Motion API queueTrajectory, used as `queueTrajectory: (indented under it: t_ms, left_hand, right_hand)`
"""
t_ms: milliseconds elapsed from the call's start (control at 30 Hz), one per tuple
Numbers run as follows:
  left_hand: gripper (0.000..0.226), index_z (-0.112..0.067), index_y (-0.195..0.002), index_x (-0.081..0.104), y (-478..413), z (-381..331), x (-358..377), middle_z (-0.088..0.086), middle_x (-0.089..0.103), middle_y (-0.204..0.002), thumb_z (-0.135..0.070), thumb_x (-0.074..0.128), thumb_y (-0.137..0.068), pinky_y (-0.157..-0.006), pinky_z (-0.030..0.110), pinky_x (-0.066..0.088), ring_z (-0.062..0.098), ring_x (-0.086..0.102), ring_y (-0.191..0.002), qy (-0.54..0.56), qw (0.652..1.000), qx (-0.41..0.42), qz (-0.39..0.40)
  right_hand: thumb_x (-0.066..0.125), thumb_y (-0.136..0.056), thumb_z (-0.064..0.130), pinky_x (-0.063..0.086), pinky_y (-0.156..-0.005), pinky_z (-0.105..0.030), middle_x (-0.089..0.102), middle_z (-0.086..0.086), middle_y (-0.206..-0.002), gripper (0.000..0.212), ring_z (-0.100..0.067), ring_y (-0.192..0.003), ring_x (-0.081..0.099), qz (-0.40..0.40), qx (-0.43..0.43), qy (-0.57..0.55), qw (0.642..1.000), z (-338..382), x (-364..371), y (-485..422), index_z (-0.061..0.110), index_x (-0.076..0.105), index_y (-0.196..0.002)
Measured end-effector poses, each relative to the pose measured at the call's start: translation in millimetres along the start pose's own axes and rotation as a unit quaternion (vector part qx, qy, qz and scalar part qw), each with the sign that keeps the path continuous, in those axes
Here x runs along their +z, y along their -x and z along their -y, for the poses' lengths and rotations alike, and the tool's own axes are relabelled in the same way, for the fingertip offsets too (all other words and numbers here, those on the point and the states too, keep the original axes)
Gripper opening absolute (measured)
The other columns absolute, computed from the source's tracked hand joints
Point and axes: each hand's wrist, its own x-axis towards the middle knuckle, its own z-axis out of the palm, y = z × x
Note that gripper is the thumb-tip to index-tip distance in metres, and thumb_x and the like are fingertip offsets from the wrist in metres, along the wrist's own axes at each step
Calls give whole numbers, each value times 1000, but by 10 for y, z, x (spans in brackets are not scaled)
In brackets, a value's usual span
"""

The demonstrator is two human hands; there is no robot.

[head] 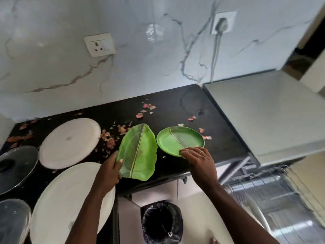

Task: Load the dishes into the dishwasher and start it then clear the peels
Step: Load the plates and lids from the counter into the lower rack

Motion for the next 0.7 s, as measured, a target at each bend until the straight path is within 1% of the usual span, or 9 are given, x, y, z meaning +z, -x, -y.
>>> queueTrajectory:
  t_ms: [100,200,233,300,400,500,567,633,700]
  left_hand:
    - [33,-36,-125,58,130,-207,197,-1,64,-72,-12,47,-105,-46,29,43,13,52,-47,9,998,24,50]
    - [39,-53,-116,58,330,-457,451,-13,67,-73,-16,50,-105,-52,32,44,1,54,-54,-6,993,66,93]
    - [34,-53,-115,58,412,-541,517,-15,67,-71,-21,52,-104,-52,30,45,-1,54,-54,-5,991,74,112]
    - [25,-53,-116,58,612,-714,749,-11,67,-67,-33,55,-101,-48,26,47,3,54,-47,2,986,81,146]
    - [34,-53,-120,58,915,-869,1121,-7,72,-77,-24,51,-104,-47,25,49,12,57,-46,-14,980,88,178]
    - [37,-52,-118,61,1212,-992,1598,-11,73,-87,-20,52,-103,-56,19,49,7,64,-59,-29,973,94,209]
    - [36,-50,-119,62,1366,-1070,1897,0,73,-92,-19,54,-103,-62,23,51,20,68,-72,-39,969,87,230]
    - [29,-50,-115,62,1505,-1169,2244,9,69,-78,-28,56,-98,-49,26,50,24,63,-55,-44,961,85,260]
    - [29,-48,-115,62,1615,-1243,2566,16,66,-72,-27,55,-97,-45,29,48,22,55,-45,-60,952,80,290]
  right_hand:
    - [61,-85,14,45,-93,-31,76,9,-110,32,-14,-104,70,-29,21,25,999,-199,-186,339,26,76,-110]
    - [58,-86,13,45,-93,-32,76,9,-110,32,-15,-103,70,-54,30,37,997,-418,-409,692,25,77,-109]
    - [57,-87,13,46,-94,-32,75,9,-111,32,-16,-104,70,-53,33,36,997,-474,-481,796,25,77,-109]
    - [56,-87,13,47,-94,-33,75,9,-113,32,-17,-104,70,-55,39,41,997,-625,-685,1073,24,76,-110]
    - [59,-86,11,47,-94,-34,75,8,-114,31,-18,-106,68,-64,46,42,996,-881,-987,1526,21,75,-110]
    - [67,-89,9,49,-96,-37,74,8,-117,26,-18,-108,68,-68,74,40,994,-1167,-1239,2047,21,74,-111]
    - [70,-90,9,49,-96,-37,73,9,-118,24,-17,-110,67,-74,90,36,993,-1306,-1332,2356,22,74,-110]
    - [71,-91,9,48,-96,-36,73,10,-118,23,-16,-109,66,-77,116,35,990,-1440,-1443,2674,22,73,-109]
    - [68,-91,9,48,-95,-35,73,10,-117,24,-15,-109,65,-76,148,33,986,-1546,-1546,2958,23,73,-109]
